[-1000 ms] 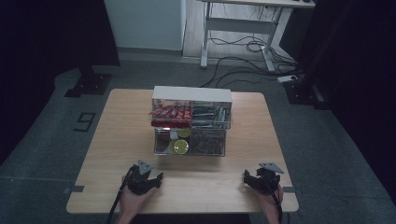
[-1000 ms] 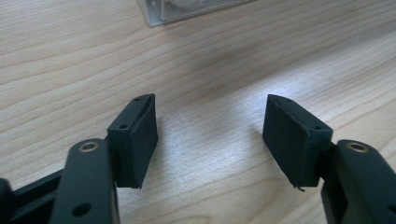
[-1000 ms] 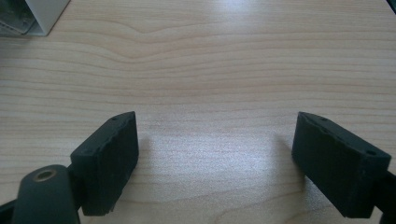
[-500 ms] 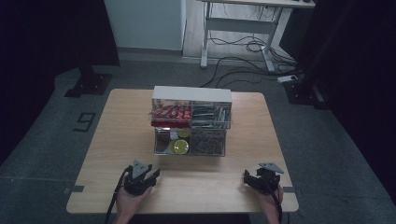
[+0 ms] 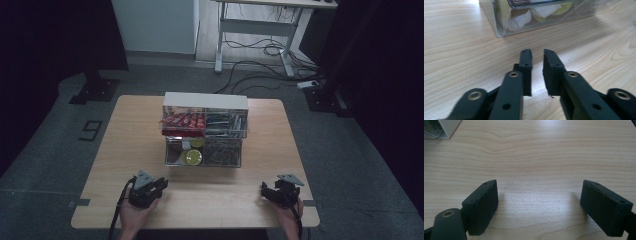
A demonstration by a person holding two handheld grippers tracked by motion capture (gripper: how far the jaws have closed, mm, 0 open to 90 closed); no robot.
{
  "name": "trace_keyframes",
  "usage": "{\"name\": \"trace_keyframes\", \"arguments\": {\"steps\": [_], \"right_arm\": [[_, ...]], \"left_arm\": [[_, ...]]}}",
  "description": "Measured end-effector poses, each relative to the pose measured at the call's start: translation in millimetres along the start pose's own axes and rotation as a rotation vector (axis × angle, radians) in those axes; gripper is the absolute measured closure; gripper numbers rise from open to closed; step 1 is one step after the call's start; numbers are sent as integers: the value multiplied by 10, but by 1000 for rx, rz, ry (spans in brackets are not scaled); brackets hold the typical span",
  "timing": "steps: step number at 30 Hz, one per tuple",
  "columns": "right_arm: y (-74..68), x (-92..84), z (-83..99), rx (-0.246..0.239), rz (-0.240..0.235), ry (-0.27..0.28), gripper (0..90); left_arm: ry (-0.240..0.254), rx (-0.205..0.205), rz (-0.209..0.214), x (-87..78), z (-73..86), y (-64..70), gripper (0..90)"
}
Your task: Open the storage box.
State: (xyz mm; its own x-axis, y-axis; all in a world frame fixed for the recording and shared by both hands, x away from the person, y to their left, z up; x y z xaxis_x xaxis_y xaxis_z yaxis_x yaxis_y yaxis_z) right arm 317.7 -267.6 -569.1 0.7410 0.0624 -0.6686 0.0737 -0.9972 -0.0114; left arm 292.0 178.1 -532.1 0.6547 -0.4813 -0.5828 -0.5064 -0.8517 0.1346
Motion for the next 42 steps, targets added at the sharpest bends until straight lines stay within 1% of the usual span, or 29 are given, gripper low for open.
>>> {"name": "trace_keyframes", "arguments": {"steps": [1, 4, 6, 10, 14, 15, 16, 20, 21, 22, 24, 25, 26, 28, 30, 31, 32, 34, 36, 37, 38, 39, 40, 41, 42], "right_arm": [[0, 0, 0, 0, 0, 0, 151], [0, 0, 0, 0, 0, 0, 151], [-1, -5, 3, 3, 3, 1, 156], [-3, -13, 10, 7, 5, 1, 162], [-3, -16, 13, 9, 8, 3, 164], [-3, -19, 15, 9, 9, 3, 166], [-3, -19, 15, 9, 9, 3, 166], [-5, -27, 21, 12, 13, 2, 170], [-5, -27, 21, 12, 13, 2, 170], [-5, -27, 21, 12, 13, 2, 170], [-5, -27, 21, 12, 13, 2, 170], [-5, -27, 21, 12, 14, 2, 171], [-5, -27, 21, 12, 14, 2, 171], [-4, -28, 21, 13, 14, 2, 172], [-4, -28, 21, 13, 14, 2, 173], [-4, -28, 21, 13, 14, 3, 174], [-4, -28, 21, 13, 14, 3, 174], [-4, -28, 21, 14, 14, 3, 174], [-4, -28, 21, 14, 15, 3, 175], [-4, -28, 21, 15, 16, 4, 176], [-4, -28, 21, 15, 16, 4, 176], [-4, -28, 22, 15, 17, 4, 176], [-4, -28, 22, 15, 17, 4, 176], [-4, -28, 22, 14, 17, 4, 176], [-4, -28, 22, 14, 17, 4, 176]], "left_arm": [[-1, -12, 11, -24, -21, 0, 812], [2, -20, 23, -54, -51, 6, 862], [18, -30, 28, -93, -89, 19, 879], [46, -23, 39, -159, -179, 59, 899], [76, -21, 52, -219, -315, 102, 900], [85, -11, 56, -238, -425, 132, 900], [85, -11, 56, -238, -425, 132, 900], [86, 10, 62, -251, -572, 185, 900], [89, 24, 64, -267, -652, 225, 899], [89, 24, 64, -267, -652, 225, 899], [91, 38, 64, -290, -730, 264, 899], [96, 47, 71, -311, -807, 295, 898], [96, 47, 71, -311, -807, 295, 898], [99, 51, 83, -329, -882, 317, 898], [105, 39, 118, -350, -953, 332, 897], [109, 41, 132, -369, -1020, 347, 898], [109, 41, 132, -369, -1020, 347, 897], [114, 52, 127, -390, -1081, 361, 898], [121, 54, 126, -414, -1139, 369, 898], [129, 54, 126, -439, -1195, 387, 898], [129, 54, 126, -439, -1195, 387, 898], [135, 63, 126, -464, -1252, 409, 898], [135, 63, 126, -464, -1252, 409, 898], [141, 68, 131, -485, -1308, 436, 898], [141, 68, 131, -485, -1308, 436, 898]]}}
Point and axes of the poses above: each handheld gripper's, and its own axes: x roughly forward along the jaws, z roughly out of its underside, y roughly to its right, the point moved 2 cm from there along x, roughly forward along the jaws
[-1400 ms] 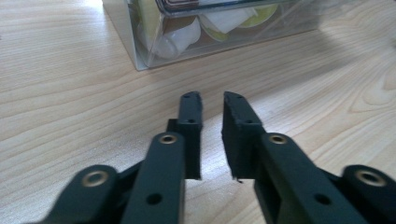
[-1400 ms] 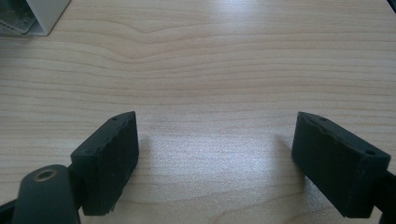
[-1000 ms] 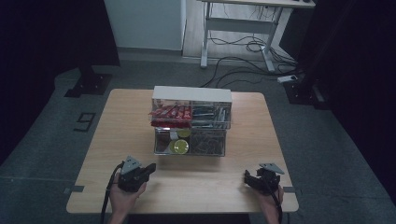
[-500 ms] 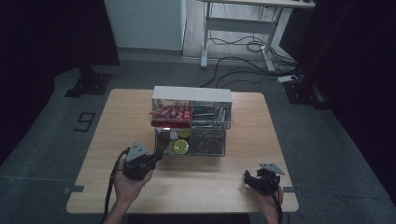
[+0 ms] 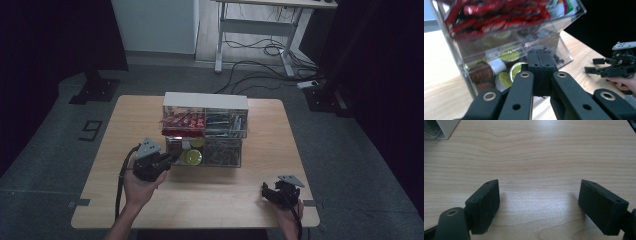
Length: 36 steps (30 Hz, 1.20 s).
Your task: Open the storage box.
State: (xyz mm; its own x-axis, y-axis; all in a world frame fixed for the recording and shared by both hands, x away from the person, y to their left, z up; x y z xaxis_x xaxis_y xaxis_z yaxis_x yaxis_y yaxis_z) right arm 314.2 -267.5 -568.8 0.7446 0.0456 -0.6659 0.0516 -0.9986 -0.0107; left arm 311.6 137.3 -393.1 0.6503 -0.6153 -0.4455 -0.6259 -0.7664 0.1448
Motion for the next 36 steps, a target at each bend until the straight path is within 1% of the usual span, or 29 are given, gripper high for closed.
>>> {"name": "trace_keyframes", "arguments": {"steps": [2, 3, 6, 9, 13, 19, 27, 36], "right_arm": [[1, 0, 0, -1, 0, 0, 177], [1, 0, 0, -1, 0, 0, 177], [1, -1, 0, -1, 1, 0, 177], [1, -1, 0, -1, 1, 0, 178], [1, -2, 0, -1, 2, -1, 179], [1, -2, 0, -2, 3, -1, 179], [2, -1, 0, -2, 3, 0, 179], [1, 0, 0, -1, 4, 1, 180]], "left_arm": [[2, 7, 6, 3, -82, 26, 897], [2, 7, 6, 3, -82, 26, 898], [1, 8, 4, 22, -145, 33, 898], [1, 2, 12, 27, -189, 30, 898], [2, 1, 16, 25, -210, 23, 898], [9, -13, 19, 19, -259, 11, 898], [10, -8, 18, 44, -328, 32, 898], [17, -10, 18, 65, -366, 24, 898]]}}
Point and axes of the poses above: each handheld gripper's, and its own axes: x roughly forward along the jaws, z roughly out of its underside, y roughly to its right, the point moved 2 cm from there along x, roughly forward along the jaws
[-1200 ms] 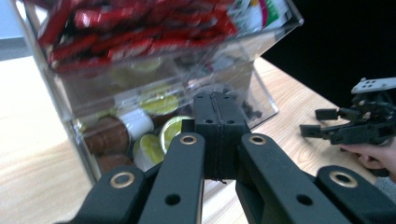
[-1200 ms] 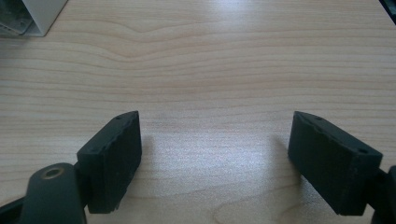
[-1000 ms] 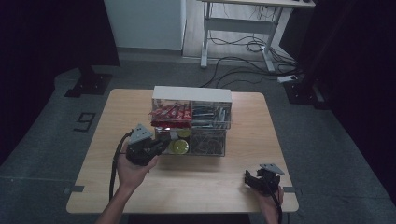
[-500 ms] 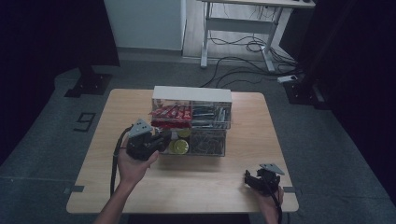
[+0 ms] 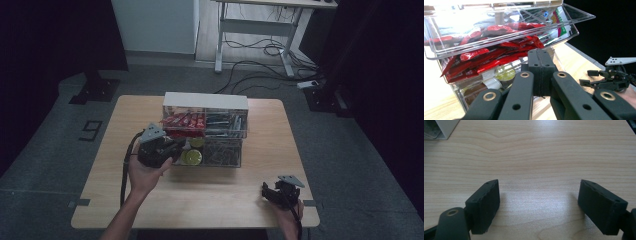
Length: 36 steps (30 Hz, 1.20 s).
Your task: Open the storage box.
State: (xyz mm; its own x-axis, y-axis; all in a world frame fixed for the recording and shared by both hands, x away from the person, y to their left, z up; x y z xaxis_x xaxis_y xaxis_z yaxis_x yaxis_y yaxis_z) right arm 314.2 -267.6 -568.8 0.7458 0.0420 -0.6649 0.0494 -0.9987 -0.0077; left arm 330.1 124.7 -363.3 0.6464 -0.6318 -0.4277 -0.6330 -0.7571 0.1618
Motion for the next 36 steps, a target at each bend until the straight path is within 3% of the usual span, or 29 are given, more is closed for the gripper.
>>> {"name": "trace_keyframes", "arguments": {"steps": [18, 29, 36], "right_arm": [[1, 0, 0, -1, 0, 0, 179], [0, 0, 0, -1, 0, 0, 180], [1, -1, 0, -2, 0, -1, 179]], "left_arm": [[-3, -1, 1, 35, -41, -12, 897], [1, -37, 6, 42, -4, -85, 895], [2, -37, 3, 35, -41, -95, 896]]}}
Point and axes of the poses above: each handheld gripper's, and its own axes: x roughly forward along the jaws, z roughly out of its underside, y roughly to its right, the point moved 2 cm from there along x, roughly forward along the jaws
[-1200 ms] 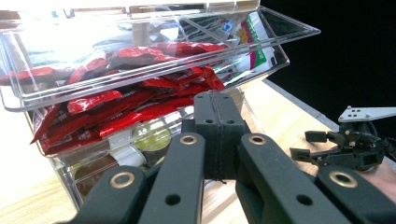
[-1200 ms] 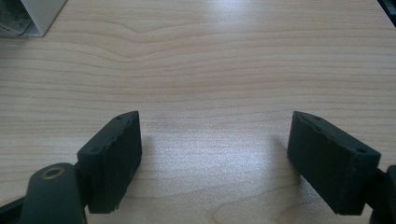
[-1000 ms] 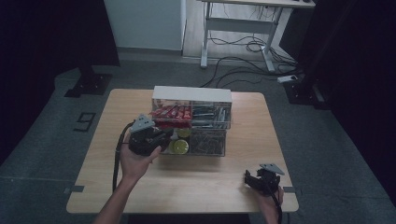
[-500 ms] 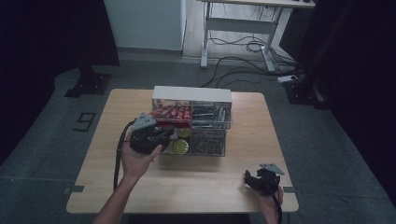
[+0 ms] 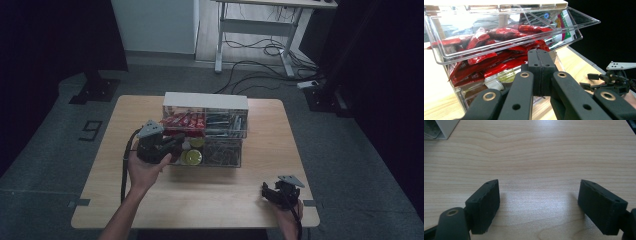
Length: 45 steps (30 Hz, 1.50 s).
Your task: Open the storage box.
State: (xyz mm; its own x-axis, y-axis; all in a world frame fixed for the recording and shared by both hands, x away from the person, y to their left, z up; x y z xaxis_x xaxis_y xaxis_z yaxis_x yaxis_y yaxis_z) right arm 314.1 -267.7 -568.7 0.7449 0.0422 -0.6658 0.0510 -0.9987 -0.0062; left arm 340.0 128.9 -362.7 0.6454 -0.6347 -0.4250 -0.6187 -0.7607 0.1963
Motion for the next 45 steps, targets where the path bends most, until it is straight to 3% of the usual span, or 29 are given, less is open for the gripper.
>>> {"name": "trace_keyframes", "arguments": {"steps": [16, 30, 33, 45], "right_arm": [[0, 0, 0, 1, 0, 0, 179], [-1, -1, 0, 1, 0, -1, 180], [-1, -1, 0, 1, -1, -1, 179], [0, 0, 0, 1, 0, -1, 179]], "left_arm": [[-9, -9, -10, 21, -3, -49, 892], [-22, -55, 25, 127, 185, -136, 888], [-18, -36, 17, 113, 158, -127, 894], [-30, -49, 29, 129, 47, -127, 900]]}}
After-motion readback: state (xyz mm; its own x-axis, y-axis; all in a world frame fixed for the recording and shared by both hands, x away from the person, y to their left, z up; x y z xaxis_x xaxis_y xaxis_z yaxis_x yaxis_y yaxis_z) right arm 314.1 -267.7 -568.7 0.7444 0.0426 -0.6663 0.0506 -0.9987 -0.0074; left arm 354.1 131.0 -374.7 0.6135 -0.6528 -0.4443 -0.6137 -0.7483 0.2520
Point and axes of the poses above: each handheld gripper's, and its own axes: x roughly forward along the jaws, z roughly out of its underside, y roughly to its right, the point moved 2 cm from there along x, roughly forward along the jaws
